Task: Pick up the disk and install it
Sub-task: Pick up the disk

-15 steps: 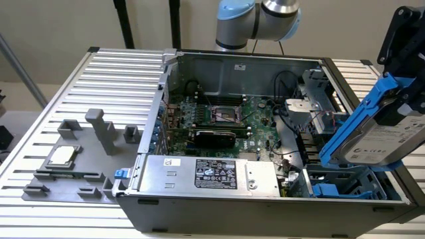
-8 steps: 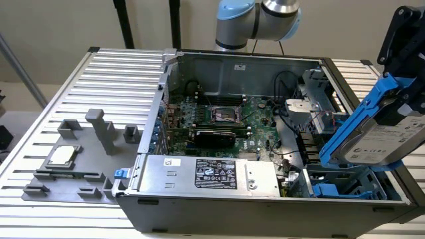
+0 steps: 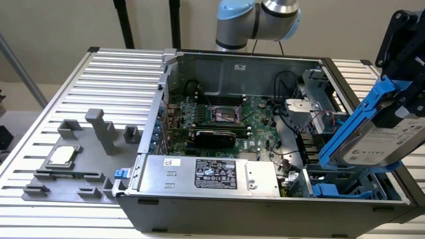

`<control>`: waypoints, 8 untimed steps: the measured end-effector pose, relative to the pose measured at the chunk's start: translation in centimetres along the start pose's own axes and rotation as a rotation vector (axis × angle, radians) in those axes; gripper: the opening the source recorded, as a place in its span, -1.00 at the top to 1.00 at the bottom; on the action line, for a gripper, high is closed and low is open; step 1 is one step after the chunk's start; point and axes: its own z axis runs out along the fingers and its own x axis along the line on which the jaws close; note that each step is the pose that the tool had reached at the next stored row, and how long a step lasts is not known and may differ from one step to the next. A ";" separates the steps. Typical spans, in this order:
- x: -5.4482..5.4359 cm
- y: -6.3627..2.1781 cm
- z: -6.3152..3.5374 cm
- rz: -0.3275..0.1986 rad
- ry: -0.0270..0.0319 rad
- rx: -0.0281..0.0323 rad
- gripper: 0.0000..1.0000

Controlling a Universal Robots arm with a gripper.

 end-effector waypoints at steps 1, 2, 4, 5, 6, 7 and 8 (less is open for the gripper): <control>0.0 0.00 0.18 0.000 0.0000 0.0000 1.00; 0.0 0.00 0.36 0.000 0.0002 0.0000 1.00; 0.0 0.00 0.72 -0.001 0.0000 0.0000 1.00; 0.0 0.00 0.90 -0.001 0.0003 0.0000 1.00; 0.0 0.00 1.08 -0.002 0.0003 0.0000 1.00; 0.0 0.00 1.25 -0.003 0.0004 0.0000 1.00; 0.1 0.01 1.43 -0.004 0.0005 -0.0002 1.00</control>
